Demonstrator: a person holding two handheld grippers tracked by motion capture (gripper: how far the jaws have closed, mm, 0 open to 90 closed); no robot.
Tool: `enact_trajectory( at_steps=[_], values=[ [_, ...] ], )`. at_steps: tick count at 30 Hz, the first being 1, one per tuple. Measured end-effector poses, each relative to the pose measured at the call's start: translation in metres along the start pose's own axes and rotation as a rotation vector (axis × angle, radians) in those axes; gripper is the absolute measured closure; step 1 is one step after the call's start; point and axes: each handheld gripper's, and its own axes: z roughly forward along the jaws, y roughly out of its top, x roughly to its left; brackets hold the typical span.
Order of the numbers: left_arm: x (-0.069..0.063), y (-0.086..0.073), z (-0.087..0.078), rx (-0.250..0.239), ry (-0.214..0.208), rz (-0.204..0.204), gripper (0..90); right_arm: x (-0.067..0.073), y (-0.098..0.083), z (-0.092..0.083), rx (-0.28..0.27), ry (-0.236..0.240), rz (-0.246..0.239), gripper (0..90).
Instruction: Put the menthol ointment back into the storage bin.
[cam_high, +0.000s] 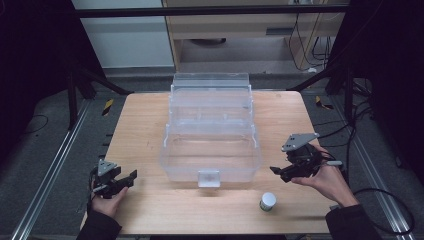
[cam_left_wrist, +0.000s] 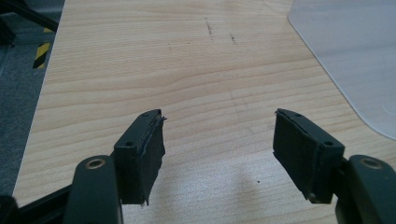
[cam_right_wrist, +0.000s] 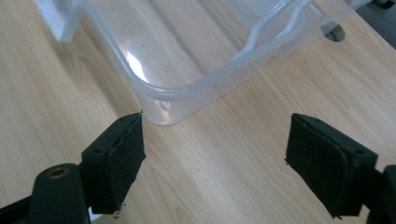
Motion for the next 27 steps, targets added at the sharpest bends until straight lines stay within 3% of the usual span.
enact_trajectory(
  at_steps=[13,27],
  values=[
    [-0.001,0.000,0.001,0.007,-0.001,0.006,33.0,0.022,0.007,0.008,0.158,0.100,-0.150,19.0],
    [-0.001,0.000,0.001,0.007,-0.002,0.009,33.0,0.039,0.007,0.014,0.237,0.180,-0.229,19.4]
  ],
)
